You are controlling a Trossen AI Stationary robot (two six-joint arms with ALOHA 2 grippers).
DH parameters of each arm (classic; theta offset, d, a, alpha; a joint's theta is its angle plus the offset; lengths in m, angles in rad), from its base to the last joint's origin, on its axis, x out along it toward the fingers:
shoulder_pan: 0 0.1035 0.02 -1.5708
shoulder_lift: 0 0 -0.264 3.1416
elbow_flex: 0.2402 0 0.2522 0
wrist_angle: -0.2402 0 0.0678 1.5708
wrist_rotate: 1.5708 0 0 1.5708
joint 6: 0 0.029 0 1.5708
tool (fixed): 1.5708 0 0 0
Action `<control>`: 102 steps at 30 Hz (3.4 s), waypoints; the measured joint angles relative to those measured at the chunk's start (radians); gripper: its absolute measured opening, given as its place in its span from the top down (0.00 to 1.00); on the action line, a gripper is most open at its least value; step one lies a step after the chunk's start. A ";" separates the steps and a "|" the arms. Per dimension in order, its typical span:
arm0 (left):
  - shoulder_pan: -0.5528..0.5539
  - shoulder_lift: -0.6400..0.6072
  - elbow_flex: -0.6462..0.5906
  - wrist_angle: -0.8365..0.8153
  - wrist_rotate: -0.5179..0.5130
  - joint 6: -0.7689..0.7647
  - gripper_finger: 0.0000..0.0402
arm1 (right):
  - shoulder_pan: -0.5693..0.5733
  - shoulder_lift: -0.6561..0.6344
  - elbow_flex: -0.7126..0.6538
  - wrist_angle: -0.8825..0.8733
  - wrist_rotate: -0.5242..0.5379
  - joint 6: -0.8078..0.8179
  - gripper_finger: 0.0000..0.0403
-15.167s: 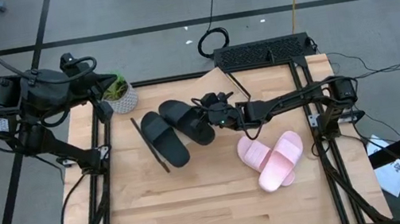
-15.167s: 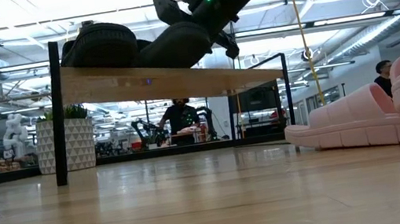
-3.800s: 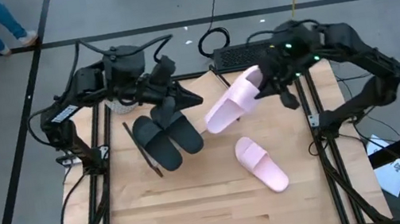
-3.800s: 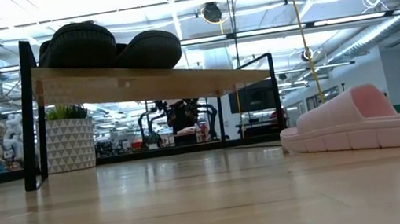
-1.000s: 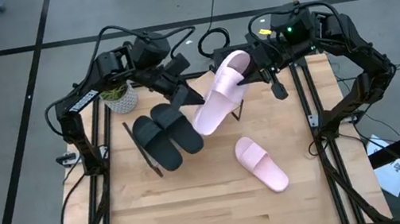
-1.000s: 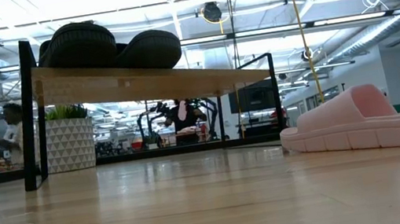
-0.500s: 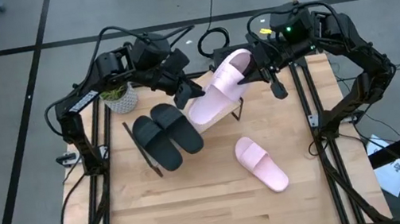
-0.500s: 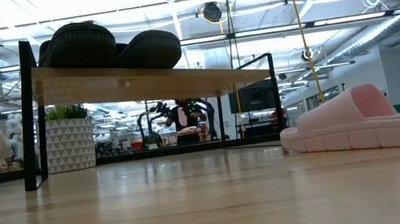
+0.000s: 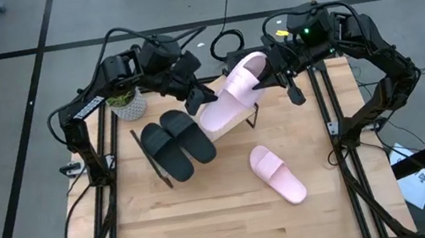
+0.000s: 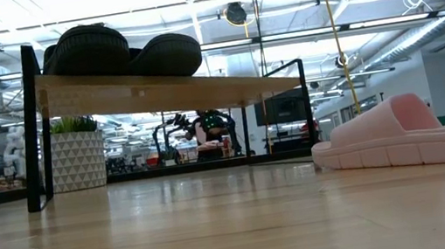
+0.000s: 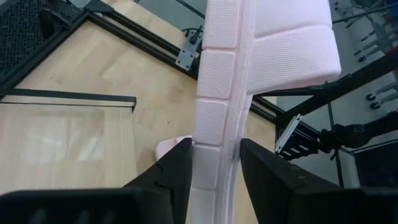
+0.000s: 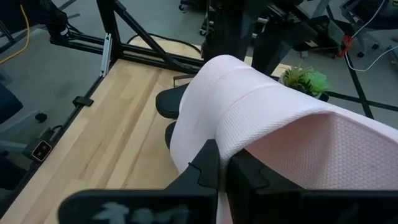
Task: Pick and place slides into the shelf
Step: Put the top pink slide on the shelf
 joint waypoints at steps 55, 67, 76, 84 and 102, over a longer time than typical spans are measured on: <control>0.078 0.100 -0.003 -0.022 0.144 -0.051 0.88 | 0.001 -0.020 -0.001 -0.070 0.184 0.085 0.69; 0.113 0.097 -0.003 0.101 0.105 -0.086 0.88 | 0.001 -0.154 0.000 -0.194 0.265 0.219 0.53; 0.114 0.086 -0.003 0.597 0.088 -0.160 0.88 | 0.001 -0.210 -0.114 -0.182 0.351 0.274 0.54; 0.081 0.091 -0.003 0.677 -0.086 -0.121 0.88 | 0.001 -0.234 -0.230 -0.003 0.584 0.165 0.54; 0.075 0.082 -0.215 1.059 -0.205 -0.249 0.88 | 0.000 -0.300 -0.260 0.390 0.816 -0.075 0.54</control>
